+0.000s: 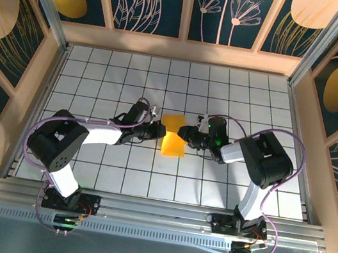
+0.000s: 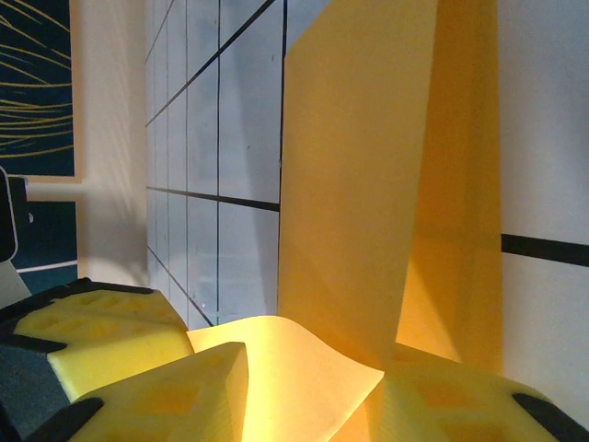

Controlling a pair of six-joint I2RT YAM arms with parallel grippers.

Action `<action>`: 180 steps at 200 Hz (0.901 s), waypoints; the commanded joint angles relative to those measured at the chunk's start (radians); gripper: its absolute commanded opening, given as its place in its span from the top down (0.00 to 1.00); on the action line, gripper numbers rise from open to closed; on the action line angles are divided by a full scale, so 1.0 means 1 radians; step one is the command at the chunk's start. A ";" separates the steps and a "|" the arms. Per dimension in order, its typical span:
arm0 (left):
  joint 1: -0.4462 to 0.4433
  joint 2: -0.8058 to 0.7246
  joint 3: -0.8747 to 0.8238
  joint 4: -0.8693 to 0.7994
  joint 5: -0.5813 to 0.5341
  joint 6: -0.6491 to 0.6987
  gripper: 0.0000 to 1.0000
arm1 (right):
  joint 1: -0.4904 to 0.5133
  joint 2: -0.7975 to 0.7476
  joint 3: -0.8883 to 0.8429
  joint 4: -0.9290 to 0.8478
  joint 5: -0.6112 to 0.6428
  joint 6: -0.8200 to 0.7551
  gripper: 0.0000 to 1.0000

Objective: Fold a paper plane with a square sheet of paper (fold left side to right side)
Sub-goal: Turn over the paper at the center of the table.

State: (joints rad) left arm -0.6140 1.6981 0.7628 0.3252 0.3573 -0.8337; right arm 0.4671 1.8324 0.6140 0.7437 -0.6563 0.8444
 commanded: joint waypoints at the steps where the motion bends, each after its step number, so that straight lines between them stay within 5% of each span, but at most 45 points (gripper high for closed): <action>1: 0.003 0.009 -0.002 -0.002 -0.004 -0.012 0.97 | 0.010 0.018 0.033 0.000 -0.003 -0.015 0.68; 58: 0.002 -0.087 -0.006 -0.080 -0.160 -0.002 0.69 | 0.006 -0.015 0.033 -0.023 0.029 -0.037 1.00; 134: 0.003 -0.424 -0.050 -0.143 -0.466 -0.011 0.20 | -0.076 -0.265 0.041 -0.062 0.033 -0.122 1.00; 166: 0.007 -0.542 -0.069 -0.025 -0.444 0.008 0.02 | -0.131 -0.401 0.059 -0.019 -0.024 -0.124 1.00; 180: 0.013 -0.581 -0.092 0.088 -0.378 0.011 0.01 | -0.151 -0.453 0.066 0.028 -0.062 -0.107 1.00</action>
State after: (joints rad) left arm -0.6128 1.1778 0.7074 0.2390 -0.0631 -0.8371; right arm 0.3439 1.4639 0.6430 0.6891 -0.6525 0.7528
